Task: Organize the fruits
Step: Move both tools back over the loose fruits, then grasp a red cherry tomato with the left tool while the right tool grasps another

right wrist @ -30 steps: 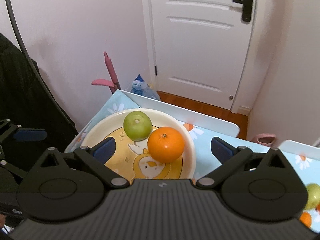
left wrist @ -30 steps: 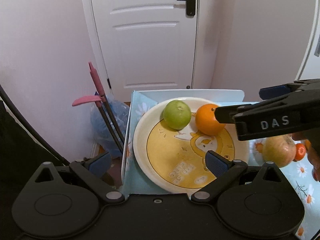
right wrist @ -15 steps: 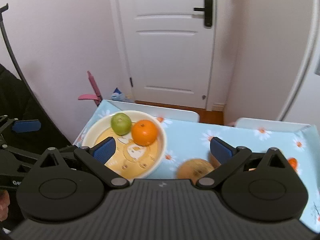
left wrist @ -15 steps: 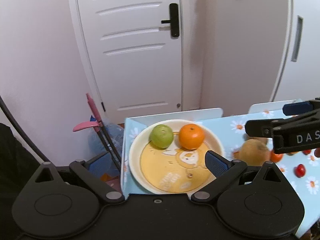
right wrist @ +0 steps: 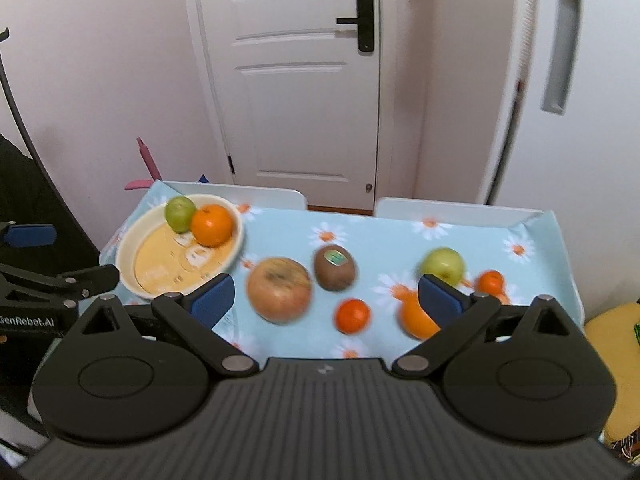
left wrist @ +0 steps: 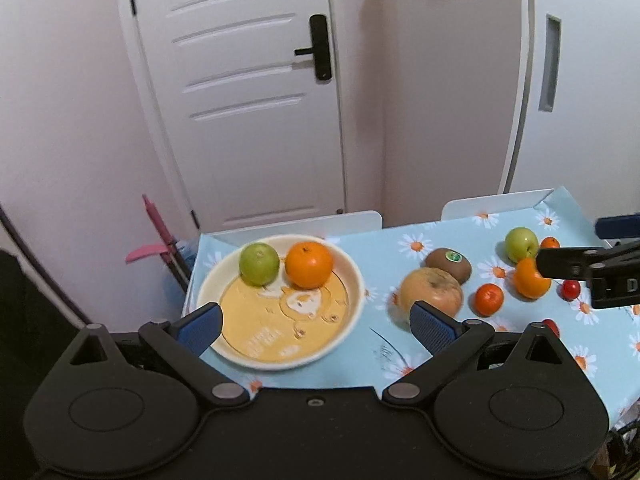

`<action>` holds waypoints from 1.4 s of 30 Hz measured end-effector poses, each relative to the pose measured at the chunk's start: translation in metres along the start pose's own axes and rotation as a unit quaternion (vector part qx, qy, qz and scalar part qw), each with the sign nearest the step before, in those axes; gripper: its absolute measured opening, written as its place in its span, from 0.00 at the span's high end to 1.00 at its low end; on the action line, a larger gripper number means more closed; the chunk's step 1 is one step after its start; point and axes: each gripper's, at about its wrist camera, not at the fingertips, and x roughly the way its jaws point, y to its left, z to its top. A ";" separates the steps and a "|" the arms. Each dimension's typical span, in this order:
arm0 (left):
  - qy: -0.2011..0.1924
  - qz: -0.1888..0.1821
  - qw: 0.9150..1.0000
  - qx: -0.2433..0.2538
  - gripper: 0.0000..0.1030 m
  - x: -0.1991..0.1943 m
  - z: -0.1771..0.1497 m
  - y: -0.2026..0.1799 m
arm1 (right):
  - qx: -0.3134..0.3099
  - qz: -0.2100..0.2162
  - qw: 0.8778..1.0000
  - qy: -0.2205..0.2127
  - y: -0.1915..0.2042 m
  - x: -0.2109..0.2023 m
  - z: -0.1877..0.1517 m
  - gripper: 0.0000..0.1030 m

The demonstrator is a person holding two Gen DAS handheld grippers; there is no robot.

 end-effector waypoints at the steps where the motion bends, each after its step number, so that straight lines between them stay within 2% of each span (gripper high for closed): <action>1: 0.000 0.000 1.000 -0.004 0.01 -0.002 -0.001 -0.007 | 0.001 0.002 1.000 0.001 -0.009 -0.003 -0.003 0.00; 8: -0.016 0.029 0.999 0.014 0.01 -0.005 -0.013 -0.074 | -0.016 0.002 1.000 0.006 -0.071 -0.011 -0.026 0.00; 17: -0.021 0.002 1.000 0.023 0.01 0.013 -0.034 -0.147 | -0.043 0.020 0.999 0.024 -0.139 0.006 -0.053 0.00; 24: -0.021 -0.039 0.998 0.040 0.04 0.043 -0.049 -0.190 | -0.054 0.035 0.998 0.027 -0.177 0.036 -0.069 0.03; 33: -0.005 -0.067 0.994 0.082 0.24 0.090 -0.072 -0.237 | -0.060 0.062 0.996 0.026 -0.199 0.075 -0.089 0.11; 38: 0.001 -0.076 0.994 0.082 0.36 0.107 -0.075 -0.244 | -0.061 0.072 0.995 0.033 -0.201 0.087 -0.097 0.15; 42: 0.004 -0.081 0.994 0.074 0.41 0.115 -0.073 -0.246 | -0.061 0.079 0.994 0.036 -0.202 0.092 -0.099 0.18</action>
